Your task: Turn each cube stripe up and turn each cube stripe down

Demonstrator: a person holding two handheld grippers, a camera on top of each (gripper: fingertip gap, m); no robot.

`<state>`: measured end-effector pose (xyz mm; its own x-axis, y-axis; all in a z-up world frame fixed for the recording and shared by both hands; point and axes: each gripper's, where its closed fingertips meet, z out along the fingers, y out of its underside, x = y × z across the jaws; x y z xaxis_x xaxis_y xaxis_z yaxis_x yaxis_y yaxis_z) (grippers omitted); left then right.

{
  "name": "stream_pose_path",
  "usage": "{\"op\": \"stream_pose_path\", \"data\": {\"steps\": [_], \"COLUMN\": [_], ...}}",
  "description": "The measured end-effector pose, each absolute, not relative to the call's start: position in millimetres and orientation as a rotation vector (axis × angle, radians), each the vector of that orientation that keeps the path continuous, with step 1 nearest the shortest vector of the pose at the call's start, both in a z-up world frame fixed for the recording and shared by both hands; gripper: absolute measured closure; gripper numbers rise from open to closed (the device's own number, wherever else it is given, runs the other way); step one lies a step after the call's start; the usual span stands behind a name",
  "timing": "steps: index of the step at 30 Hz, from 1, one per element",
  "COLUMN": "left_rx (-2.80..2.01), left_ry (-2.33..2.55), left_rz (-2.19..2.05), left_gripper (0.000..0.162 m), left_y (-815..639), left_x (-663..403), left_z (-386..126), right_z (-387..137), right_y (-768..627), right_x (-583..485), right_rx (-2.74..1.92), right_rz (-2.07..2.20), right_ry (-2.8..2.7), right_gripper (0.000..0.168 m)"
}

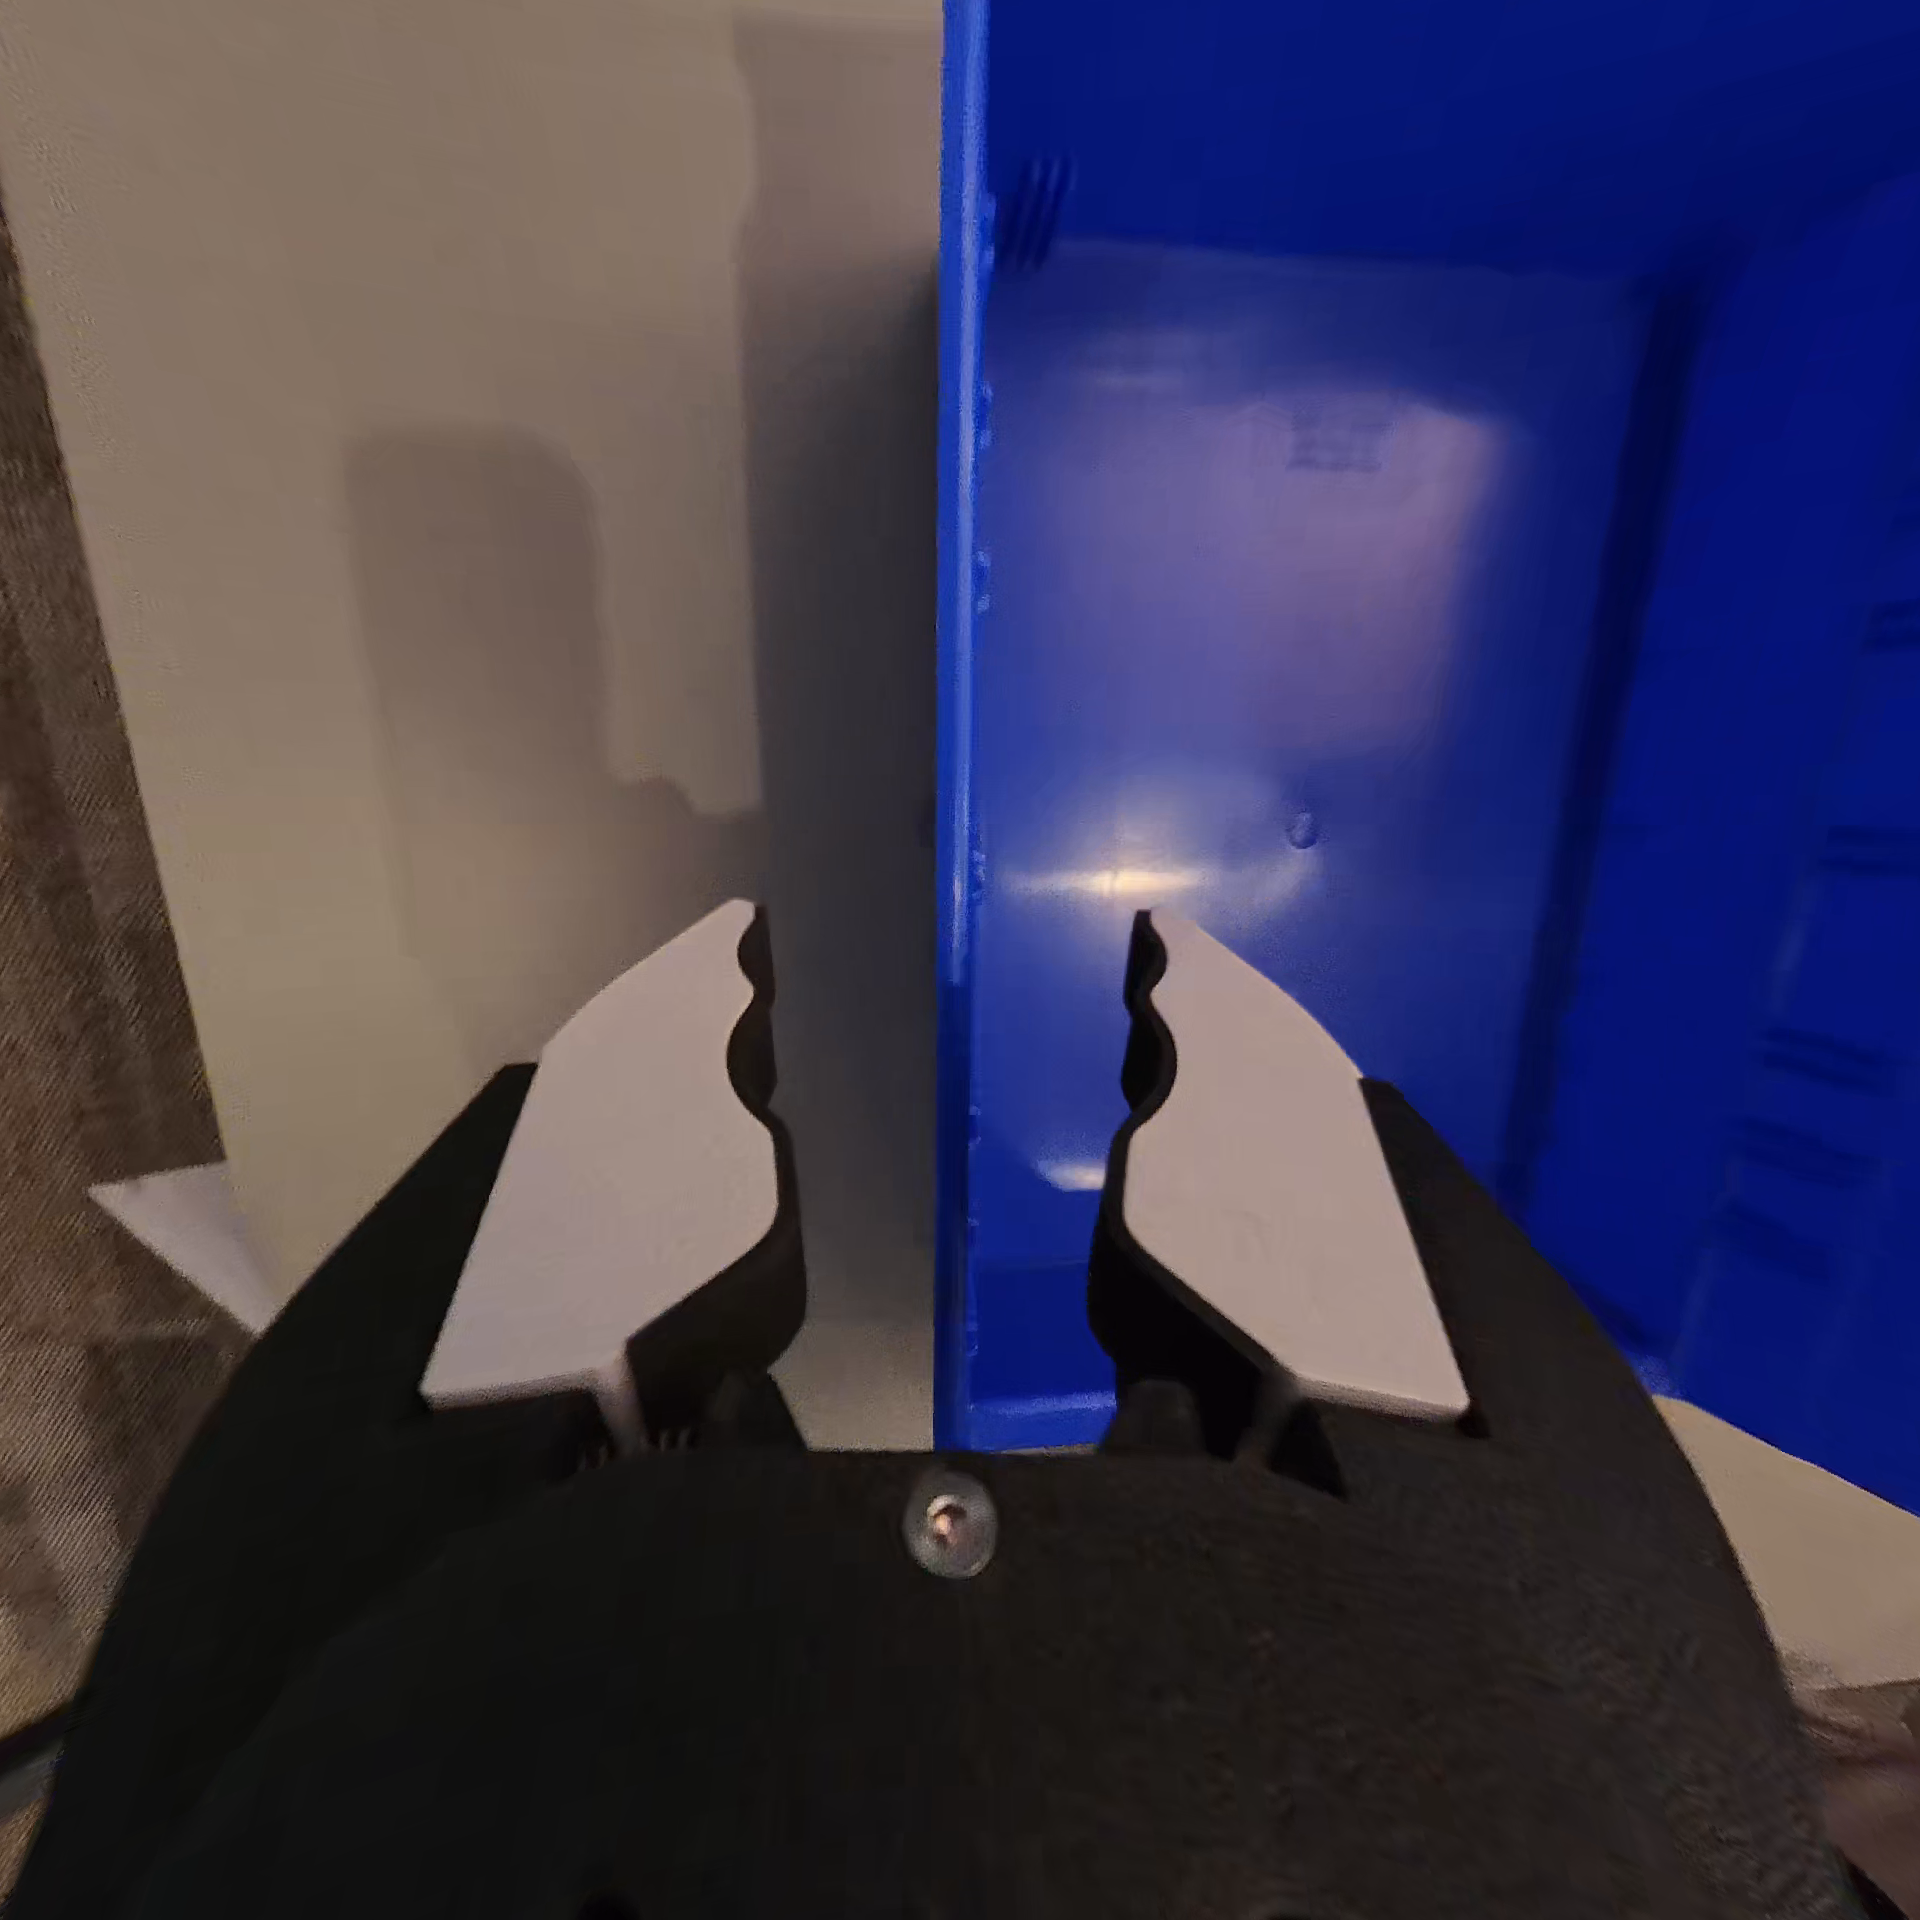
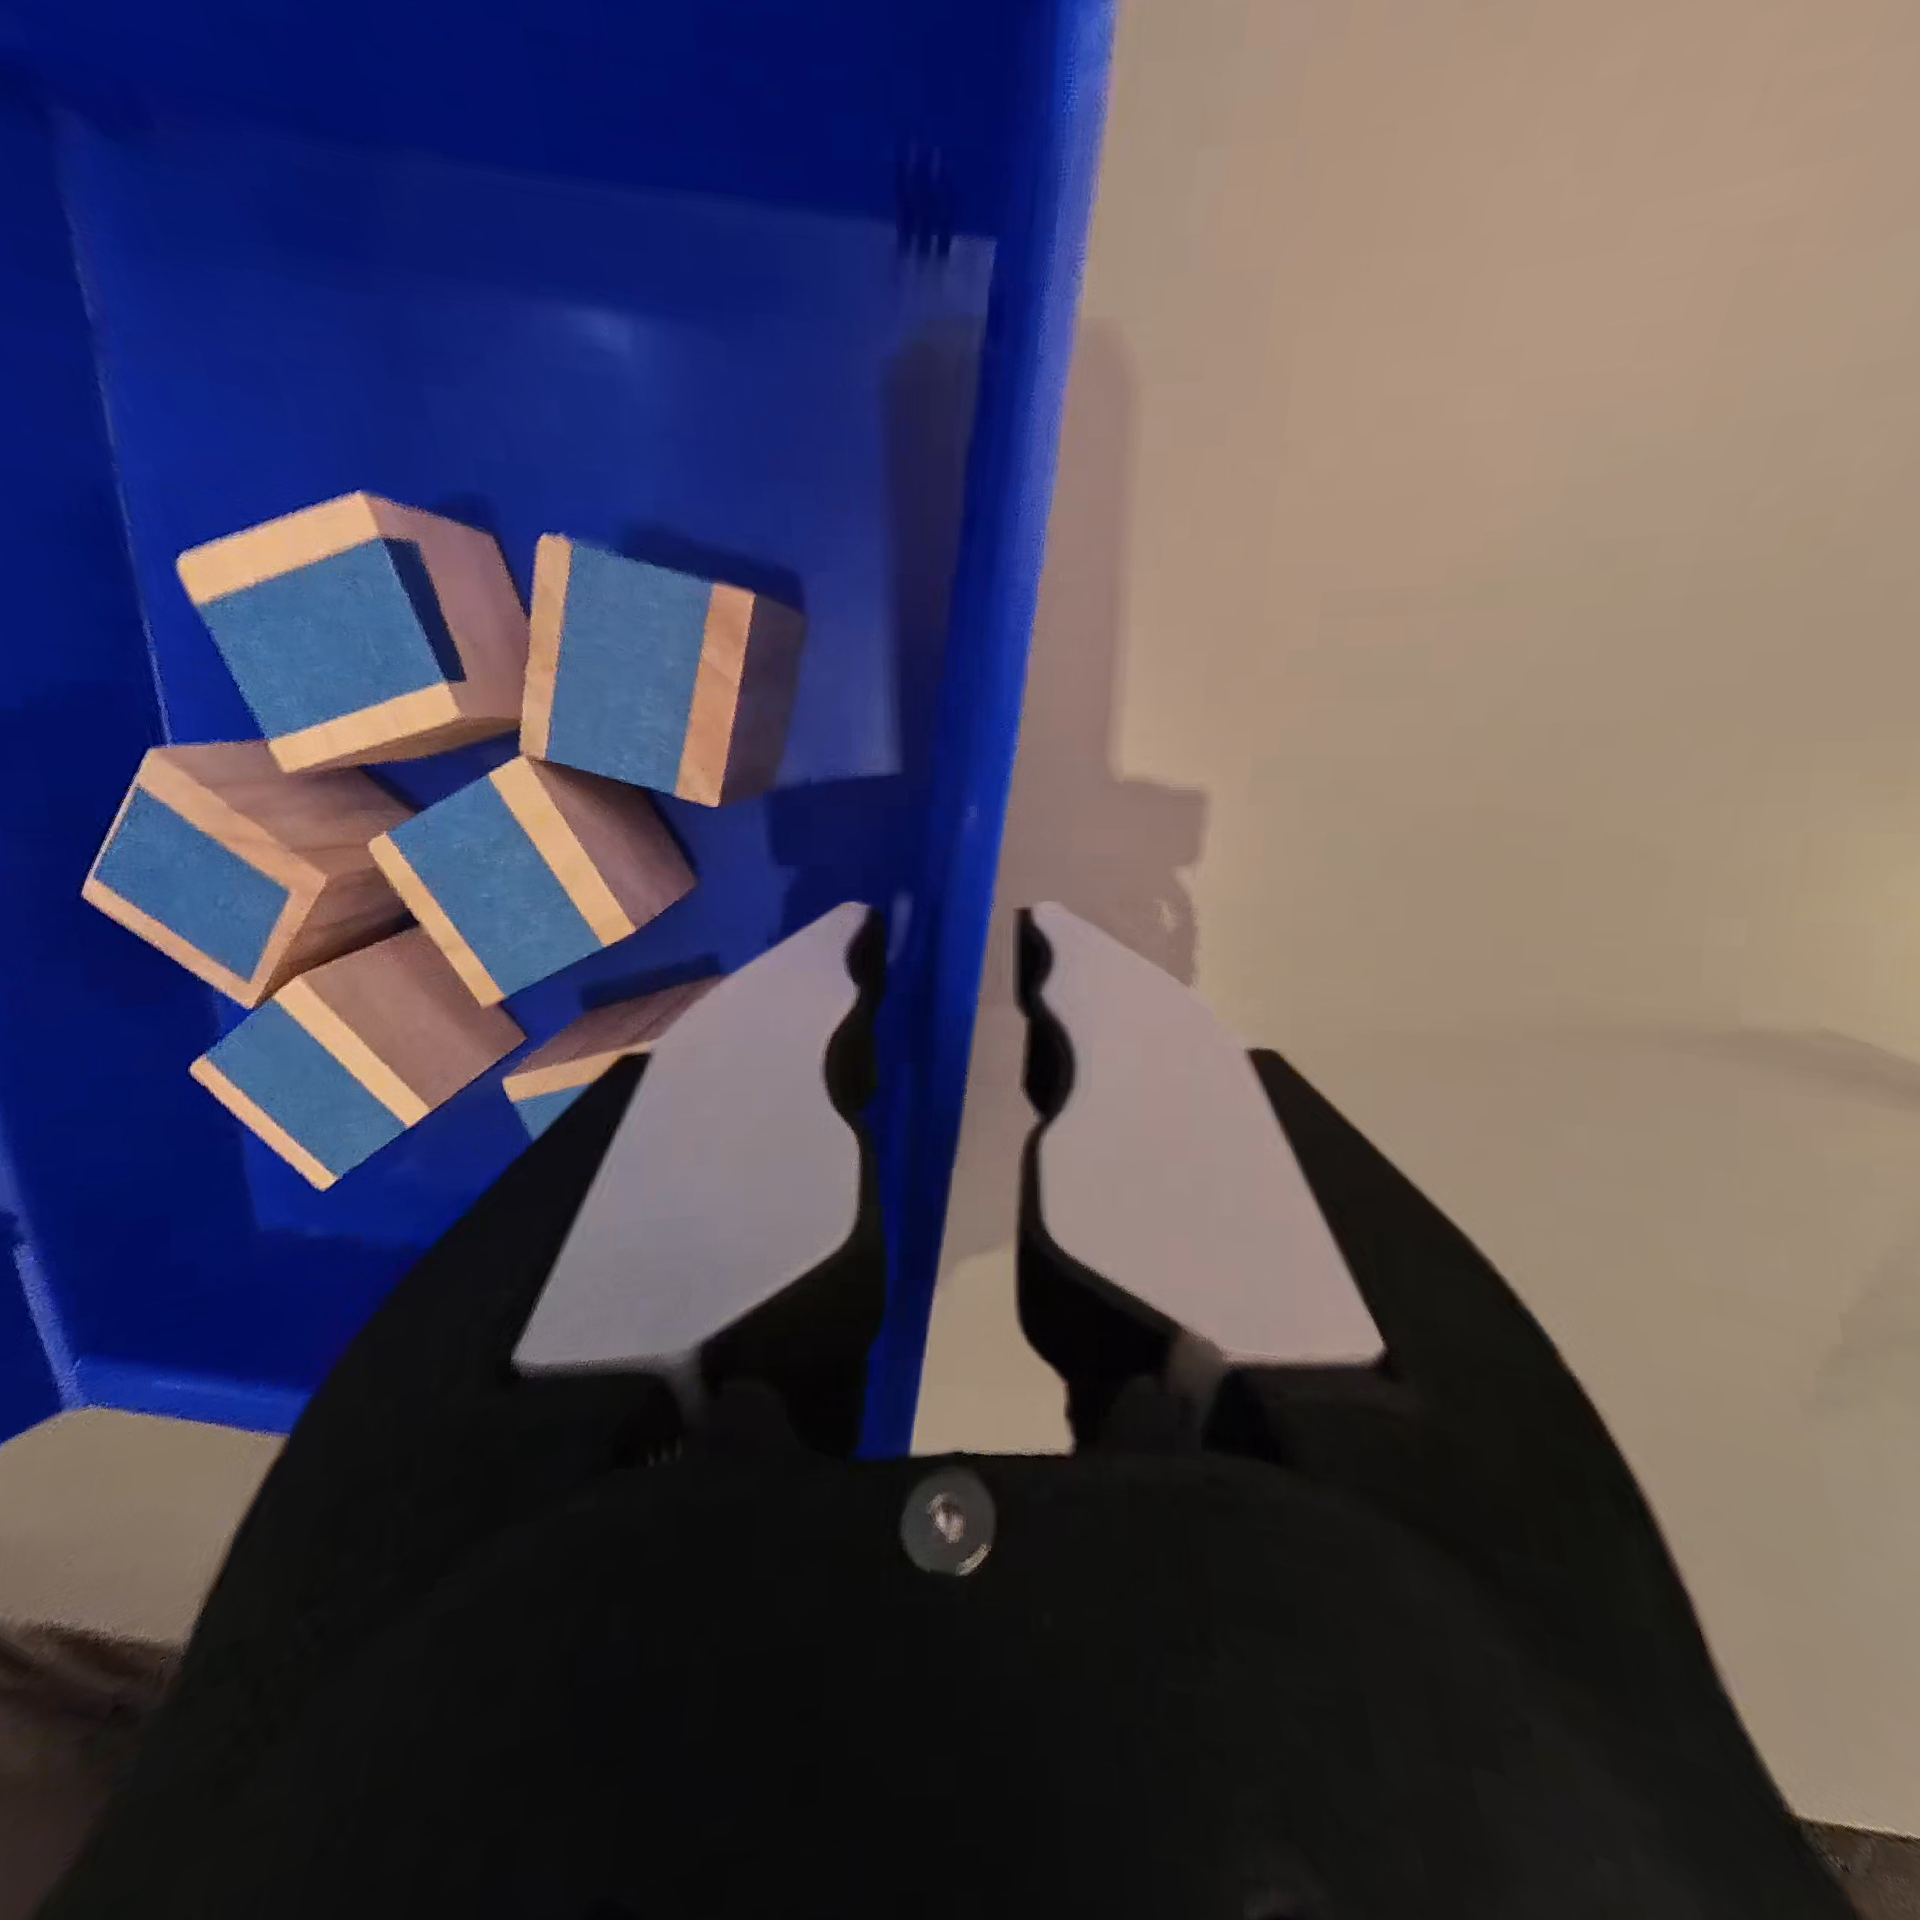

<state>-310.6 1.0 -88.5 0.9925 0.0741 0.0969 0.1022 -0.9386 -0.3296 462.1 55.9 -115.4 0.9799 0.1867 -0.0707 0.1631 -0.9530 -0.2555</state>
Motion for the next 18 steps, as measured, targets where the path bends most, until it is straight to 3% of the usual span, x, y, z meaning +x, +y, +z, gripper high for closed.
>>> {"op": "stream_pose_path", "data": {"steps": [1,5,9,18], "left_rx": [-2.831,-2.857,-2.894,-2.939], "left_ry": [-0.129,-0.119,-0.081,0.167], "left_rz": [-0.101,-0.147,-0.077,-0.013], "left_gripper": [0.101,0.138,0.154,0.153], "left_y": [0,11,14,22], "left_x": [-311,-297,-289,-219], "left_z": [-96,-107,-109,-111], "right_z": [-119,-123,-123,-123], "right_y": [53,52,54,57], "right_x": [458,457,449,374], "right_rx": [-2.899,-2.937,-2.955,-2.980], "right_rz": [0.180,0.160,0.132,0.084], "right_ry": [-0.281,-0.256,-0.250,-0.485], "right_gripper": [0.159,0.160,0.160,0.160]}}
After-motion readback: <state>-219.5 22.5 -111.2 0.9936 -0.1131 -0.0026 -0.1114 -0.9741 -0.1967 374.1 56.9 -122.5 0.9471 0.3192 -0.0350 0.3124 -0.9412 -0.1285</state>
